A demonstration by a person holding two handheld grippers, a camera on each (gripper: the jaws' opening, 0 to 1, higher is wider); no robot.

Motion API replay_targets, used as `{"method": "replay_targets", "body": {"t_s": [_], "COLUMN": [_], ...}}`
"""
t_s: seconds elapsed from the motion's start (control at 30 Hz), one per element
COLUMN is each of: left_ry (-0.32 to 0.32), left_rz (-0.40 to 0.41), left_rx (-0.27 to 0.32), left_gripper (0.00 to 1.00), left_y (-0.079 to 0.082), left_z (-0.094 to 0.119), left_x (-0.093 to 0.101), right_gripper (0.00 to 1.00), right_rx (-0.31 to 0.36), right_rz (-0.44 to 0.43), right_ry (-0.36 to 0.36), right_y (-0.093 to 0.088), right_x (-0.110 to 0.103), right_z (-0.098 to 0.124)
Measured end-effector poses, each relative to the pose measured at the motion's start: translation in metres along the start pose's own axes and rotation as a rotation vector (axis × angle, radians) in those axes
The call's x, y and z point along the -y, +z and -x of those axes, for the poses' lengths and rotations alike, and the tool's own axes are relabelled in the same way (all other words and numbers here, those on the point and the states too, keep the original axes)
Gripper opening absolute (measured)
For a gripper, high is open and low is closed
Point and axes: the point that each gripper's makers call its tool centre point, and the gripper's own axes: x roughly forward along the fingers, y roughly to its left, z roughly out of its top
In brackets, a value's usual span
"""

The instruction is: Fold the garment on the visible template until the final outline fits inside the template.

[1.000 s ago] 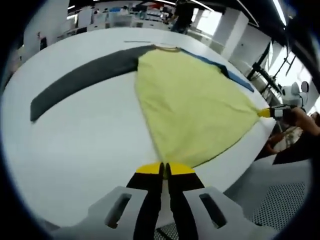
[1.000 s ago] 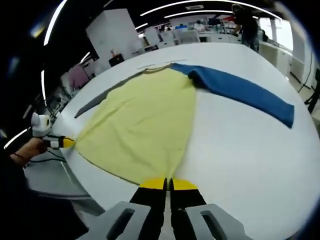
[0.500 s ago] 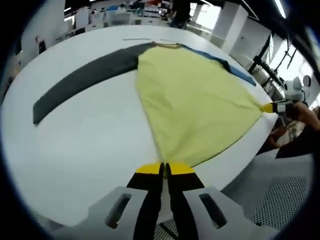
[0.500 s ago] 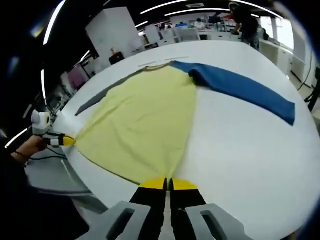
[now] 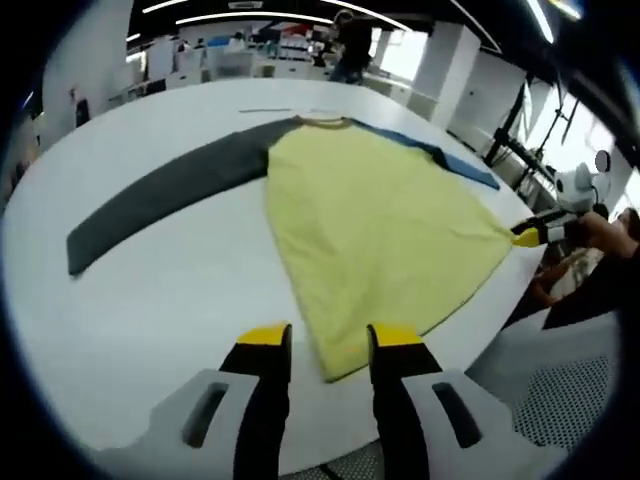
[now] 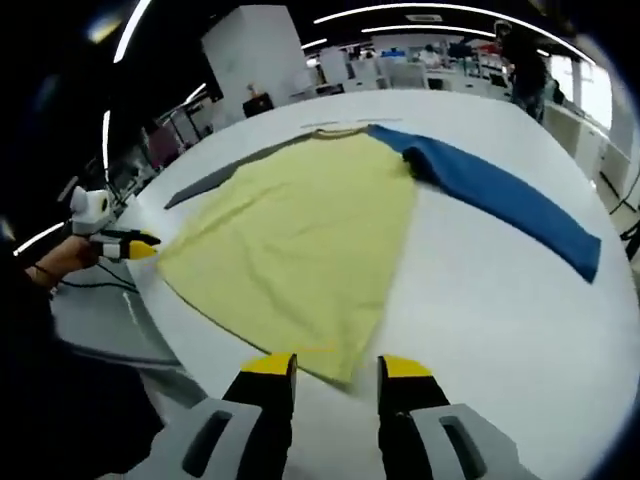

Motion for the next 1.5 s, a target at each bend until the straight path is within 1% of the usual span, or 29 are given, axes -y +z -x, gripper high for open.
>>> {"method": "replay_targets", "body": {"t_s": [0.07, 0.13, 0.27, 0.33, 0.4, 0.47, 0.57, 0.77, 0.87, 1.0, 1.03, 1.13, 1.2, 1.3, 1.33, 1.5], "left_ry": [0.008, 0.004, -0.006, -0.016, -0.025, -0.037, -0.046, -0.046, -0.051, -0.050, -0.048, -0.058, -0.062, -0.067, -0.066, -0.080], "left_rz": [-0.009, -0.016, -0.023, -0.032, -0.034, -0.041, -0.053, -0.070, -0.078, -0.083, -0.086, -0.089, -0.098, -0.106, -0.108, -0.135], "left_rx": [0.031, 0.049, 0.086, 0.106, 0.122, 0.140, 0.157, 0.183, 0.195, 0.196, 0.198, 0.207, 0.218, 0.221, 0.222, 0.240], "left_gripper": [0.38, 0.43, 0.46, 0.51, 0.55, 0.61, 0.67, 0.76, 0.80, 0.83, 0.84, 0.88, 0.90, 0.93, 0.94, 0.98], "left_y": [0.006, 0.009, 0.016, 0.020, 0.022, 0.026, 0.030, 0.038, 0.042, 0.045, 0.045, 0.048, 0.050, 0.053, 0.054, 0.061], "left_z": [-0.001, -0.002, 0.000, -0.001, -0.002, -0.001, 0.000, 0.001, 0.002, 0.002, 0.002, 0.002, 0.002, 0.002, 0.001, 0.001], "left_x": [-0.002, -0.002, 0.002, 0.003, 0.004, 0.006, 0.007, 0.008, 0.011, 0.012, 0.012, 0.014, 0.014, 0.015, 0.015, 0.019], "right_gripper": [0.41, 0.47, 0.57, 0.63, 0.72, 0.75, 0.76, 0.80, 0.81, 0.81, 0.81, 0.80, 0.79, 0.76, 0.75, 0.67], "right_rx": [0.017, 0.029, 0.064, 0.099, 0.125, 0.134, 0.152, 0.177, 0.205, 0.223, 0.232, 0.246, 0.254, 0.243, 0.251, 0.269], "right_rz": [-0.005, -0.009, -0.012, -0.026, -0.035, -0.050, -0.059, -0.099, -0.127, -0.161, -0.176, -0.204, -0.197, -0.188, -0.192, -0.248], "right_ry": [0.003, 0.004, 0.006, -0.014, -0.044, -0.053, -0.072, -0.122, -0.174, -0.216, -0.234, -0.259, -0.265, -0.291, -0.303, -0.325], "right_y": [0.004, 0.007, 0.016, 0.023, 0.030, 0.033, 0.039, 0.049, 0.057, 0.062, 0.064, 0.066, 0.069, 0.068, 0.069, 0.069], "right_x": [0.000, 0.000, 0.002, 0.007, 0.017, 0.024, 0.037, 0.073, 0.099, 0.125, 0.135, 0.153, 0.164, 0.180, 0.189, 0.212], "right_z": [0.001, 0.002, 0.005, 0.008, 0.011, 0.014, 0.019, 0.029, 0.035, 0.040, 0.041, 0.043, 0.043, 0.042, 0.043, 0.043]}}
